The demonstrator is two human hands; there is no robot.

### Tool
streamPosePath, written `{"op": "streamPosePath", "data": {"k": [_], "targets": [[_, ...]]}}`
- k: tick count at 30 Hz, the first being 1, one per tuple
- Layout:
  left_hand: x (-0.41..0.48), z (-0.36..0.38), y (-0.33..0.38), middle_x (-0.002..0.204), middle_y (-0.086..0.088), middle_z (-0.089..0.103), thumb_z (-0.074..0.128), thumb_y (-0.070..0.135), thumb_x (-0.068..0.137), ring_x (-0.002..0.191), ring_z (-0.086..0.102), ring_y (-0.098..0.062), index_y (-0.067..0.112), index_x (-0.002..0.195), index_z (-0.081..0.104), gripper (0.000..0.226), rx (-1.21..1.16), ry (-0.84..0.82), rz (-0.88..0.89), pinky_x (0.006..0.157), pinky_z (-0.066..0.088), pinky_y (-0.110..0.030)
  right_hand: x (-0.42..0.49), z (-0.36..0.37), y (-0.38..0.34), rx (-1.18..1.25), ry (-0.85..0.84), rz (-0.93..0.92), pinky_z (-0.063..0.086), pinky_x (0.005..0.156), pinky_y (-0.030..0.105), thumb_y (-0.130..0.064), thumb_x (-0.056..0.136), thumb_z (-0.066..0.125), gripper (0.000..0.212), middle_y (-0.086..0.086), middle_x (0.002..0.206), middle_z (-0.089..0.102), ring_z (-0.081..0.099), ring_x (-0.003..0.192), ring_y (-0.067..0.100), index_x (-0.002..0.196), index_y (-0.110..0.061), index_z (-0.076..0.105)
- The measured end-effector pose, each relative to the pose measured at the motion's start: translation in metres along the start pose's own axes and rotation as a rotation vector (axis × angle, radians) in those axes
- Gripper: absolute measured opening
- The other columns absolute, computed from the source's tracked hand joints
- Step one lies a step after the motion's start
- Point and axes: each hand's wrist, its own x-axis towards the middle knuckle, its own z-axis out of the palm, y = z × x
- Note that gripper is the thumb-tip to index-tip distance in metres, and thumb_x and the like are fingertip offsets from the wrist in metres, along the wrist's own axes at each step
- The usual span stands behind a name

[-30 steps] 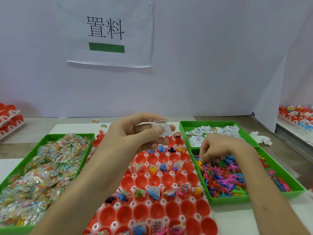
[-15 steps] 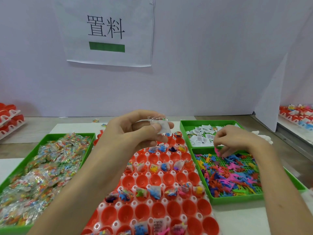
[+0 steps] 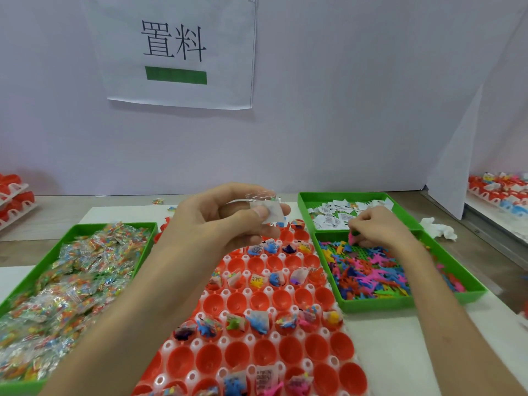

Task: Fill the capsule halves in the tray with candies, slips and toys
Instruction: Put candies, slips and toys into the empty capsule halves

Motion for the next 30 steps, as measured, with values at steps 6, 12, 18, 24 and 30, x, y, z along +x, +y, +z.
{"op": "streamPosePath", "data": {"k": [6,12,18,24,30], "targets": [[0.0,0.001,-0.001,0.099,-0.008,0.079,0.068,0.019,0.077,0.084,0.077,-0.022,0.014,0.103,0.073,0.027,-0.013,-0.009,0.004,0.074,0.06,-0.023,0.007,0.021,0.004,0.037,0.199,-0.136,0.048,0.06,0.03,-0.016,0.091,0.064,0.025,-0.002,0.077,0.075,0.068,0.066,0.017,0.068,-0.02,0.07],[0.002,-0.001,-0.004,0.1,-0.009,0.079,0.069,0.021,0.076,0.085,0.076,-0.022,0.015,0.101,0.075,0.026,-0.021,-0.006,-0.005,0.074,0.06,-0.024,0.005,0.012,0.0,0.081,0.211,-0.207,0.059,0.082,0.045,-0.015,0.093,0.064,0.015,0.0,0.081,0.073,0.073,0.081,0.022,0.079,-0.017,0.068],[0.005,-0.002,-0.012,0.1,-0.01,0.078,0.072,0.026,0.072,0.084,0.076,-0.019,0.022,0.1,0.079,0.029,-0.045,0.014,-0.038,0.072,0.058,-0.02,-0.024,-0.013,-0.039,0.35,-0.035,-0.367,0.053,0.063,0.025,-0.006,0.094,0.059,0.019,0.002,0.071,0.07,0.064,0.064,0.017,0.078,-0.011,0.066],[0.005,0.003,-0.02,0.1,-0.01,0.078,0.071,0.015,0.086,0.09,0.073,-0.017,0.023,0.102,0.079,0.02,-0.023,0.058,-0.087,0.071,0.054,-0.017,-0.079,-0.021,-0.096,0.618,-0.512,-0.749,0.054,0.069,0.025,-0.016,0.085,0.066,0.004,0.004,0.075,0.067,0.063,0.067,0.018,0.081,-0.016,0.069],[0.002,0.009,-0.018,0.084,-0.004,0.077,0.072,0.017,0.087,0.079,0.073,-0.012,0.028,0.097,0.081,0.017,0.001,0.054,-0.042,0.076,0.057,-0.02,-0.106,-0.014,-0.113,0.457,-0.57,-0.933,0.051,0.069,0.022,-0.018,0.083,0.066,0.003,-0.003,0.073,0.067,0.062,0.065,0.014,0.083,-0.017,0.07]]}}
